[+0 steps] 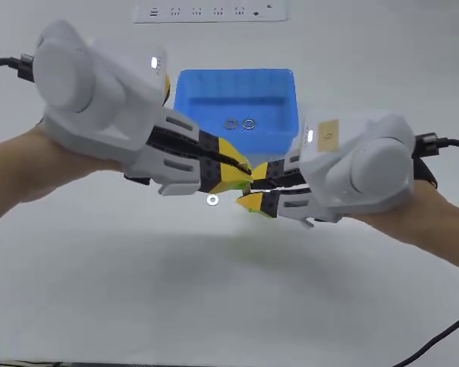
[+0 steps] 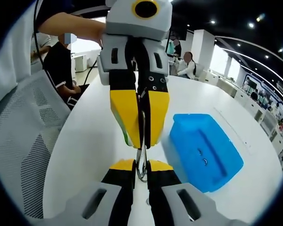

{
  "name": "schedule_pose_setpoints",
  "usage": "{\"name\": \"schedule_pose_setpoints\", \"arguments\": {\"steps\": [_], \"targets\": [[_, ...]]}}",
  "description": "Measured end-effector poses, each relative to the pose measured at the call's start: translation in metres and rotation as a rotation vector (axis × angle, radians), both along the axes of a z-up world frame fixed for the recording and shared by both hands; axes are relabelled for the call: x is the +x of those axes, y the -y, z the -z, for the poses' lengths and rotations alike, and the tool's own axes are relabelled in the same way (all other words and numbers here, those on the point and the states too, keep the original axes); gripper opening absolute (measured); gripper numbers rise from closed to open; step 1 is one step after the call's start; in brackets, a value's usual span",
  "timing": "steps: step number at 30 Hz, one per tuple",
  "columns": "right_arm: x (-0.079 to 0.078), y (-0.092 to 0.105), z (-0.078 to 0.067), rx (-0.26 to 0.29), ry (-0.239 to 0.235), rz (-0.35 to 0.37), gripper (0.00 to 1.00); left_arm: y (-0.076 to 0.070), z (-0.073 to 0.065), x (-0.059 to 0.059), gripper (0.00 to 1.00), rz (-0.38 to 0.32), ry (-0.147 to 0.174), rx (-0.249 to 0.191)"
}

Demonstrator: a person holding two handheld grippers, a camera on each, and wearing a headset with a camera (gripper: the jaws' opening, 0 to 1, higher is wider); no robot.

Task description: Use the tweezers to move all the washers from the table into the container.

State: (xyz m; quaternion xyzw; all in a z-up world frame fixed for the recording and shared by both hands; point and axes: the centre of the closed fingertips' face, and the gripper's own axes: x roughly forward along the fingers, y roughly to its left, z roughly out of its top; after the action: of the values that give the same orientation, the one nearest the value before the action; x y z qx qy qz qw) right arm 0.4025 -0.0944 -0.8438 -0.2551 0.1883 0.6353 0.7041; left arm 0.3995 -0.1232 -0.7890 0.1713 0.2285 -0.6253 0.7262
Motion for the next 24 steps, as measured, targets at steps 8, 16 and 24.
{"name": "schedule_pose_setpoints", "arguments": {"steps": [8,16,24], "targets": [[0.000,-0.004,-0.017,0.010,0.031,-0.009,0.10,-0.002,-0.018,-0.001,0.07,-0.007,0.024,-0.006],[0.003,-0.010,-0.040,0.023,0.075,-0.030,0.10,-0.007,-0.040,-0.001,0.07,-0.006,0.062,-0.003],[0.015,-0.016,-0.063,0.027,0.138,-0.050,0.10,-0.012,-0.062,0.010,0.07,-0.005,0.116,0.006]]}}
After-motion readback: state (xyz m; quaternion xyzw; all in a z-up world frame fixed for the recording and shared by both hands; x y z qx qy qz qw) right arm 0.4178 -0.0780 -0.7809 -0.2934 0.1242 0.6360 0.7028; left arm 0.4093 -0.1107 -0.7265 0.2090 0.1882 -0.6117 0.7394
